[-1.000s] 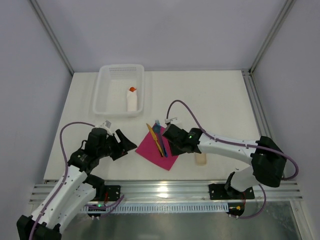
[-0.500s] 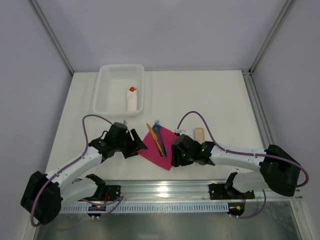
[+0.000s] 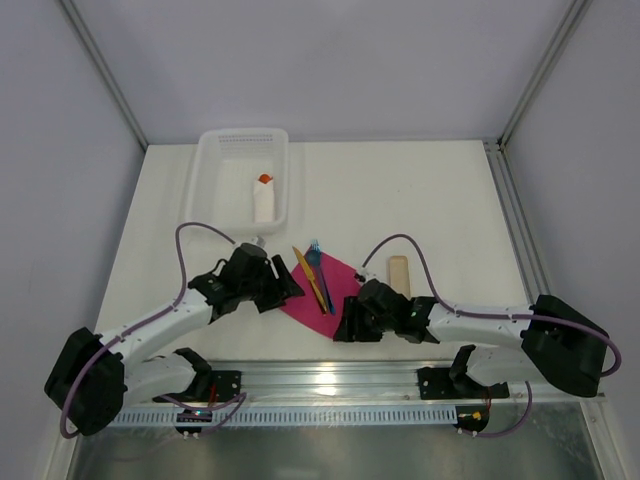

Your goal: Place the utensils on the paper napkin and roll it up

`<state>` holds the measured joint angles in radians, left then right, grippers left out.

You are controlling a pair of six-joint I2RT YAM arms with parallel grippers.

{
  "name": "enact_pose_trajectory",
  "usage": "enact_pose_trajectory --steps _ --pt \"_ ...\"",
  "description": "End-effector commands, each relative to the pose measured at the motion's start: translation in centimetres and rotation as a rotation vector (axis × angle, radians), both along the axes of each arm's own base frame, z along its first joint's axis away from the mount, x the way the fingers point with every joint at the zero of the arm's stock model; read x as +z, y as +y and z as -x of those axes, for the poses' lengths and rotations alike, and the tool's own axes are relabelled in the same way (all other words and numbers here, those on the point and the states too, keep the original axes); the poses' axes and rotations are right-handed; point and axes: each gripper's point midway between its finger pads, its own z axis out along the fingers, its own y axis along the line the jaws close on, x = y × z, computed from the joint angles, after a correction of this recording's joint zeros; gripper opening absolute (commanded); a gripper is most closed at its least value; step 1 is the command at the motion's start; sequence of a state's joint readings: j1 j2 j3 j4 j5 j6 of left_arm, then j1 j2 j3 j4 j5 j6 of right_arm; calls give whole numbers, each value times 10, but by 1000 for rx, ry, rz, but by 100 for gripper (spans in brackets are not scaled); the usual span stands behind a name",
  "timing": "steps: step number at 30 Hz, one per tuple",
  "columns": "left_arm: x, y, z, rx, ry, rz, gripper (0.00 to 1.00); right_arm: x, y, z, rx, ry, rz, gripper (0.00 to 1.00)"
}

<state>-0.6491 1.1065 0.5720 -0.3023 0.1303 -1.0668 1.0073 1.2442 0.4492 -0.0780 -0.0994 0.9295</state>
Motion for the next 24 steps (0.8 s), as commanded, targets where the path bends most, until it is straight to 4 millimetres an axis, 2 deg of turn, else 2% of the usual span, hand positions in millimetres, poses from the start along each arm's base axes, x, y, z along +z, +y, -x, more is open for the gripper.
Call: enact_pose_trajectory --steps 1,2,5,13,21,24 --pt "18 -9 -14 9 -77 23 64 16 20 2 -7 -1 -99 53" --pt "18 -8 -14 10 -79 20 64 19 26 4 -6 -2 -122 52" --pt "20 -6 -14 11 -92 14 64 17 27 2 -34 -13 -123 49" --pt "21 -8 -10 -21 -92 16 65 -3 24 -3 -94 4 -89 38" --pt "25 -9 -11 -35 -105 13 65 1 24 -2 -89 -2 -93 35" --pt "27 -7 -13 -27 -117 7 65 -1 20 -5 -96 -21 -60 30"
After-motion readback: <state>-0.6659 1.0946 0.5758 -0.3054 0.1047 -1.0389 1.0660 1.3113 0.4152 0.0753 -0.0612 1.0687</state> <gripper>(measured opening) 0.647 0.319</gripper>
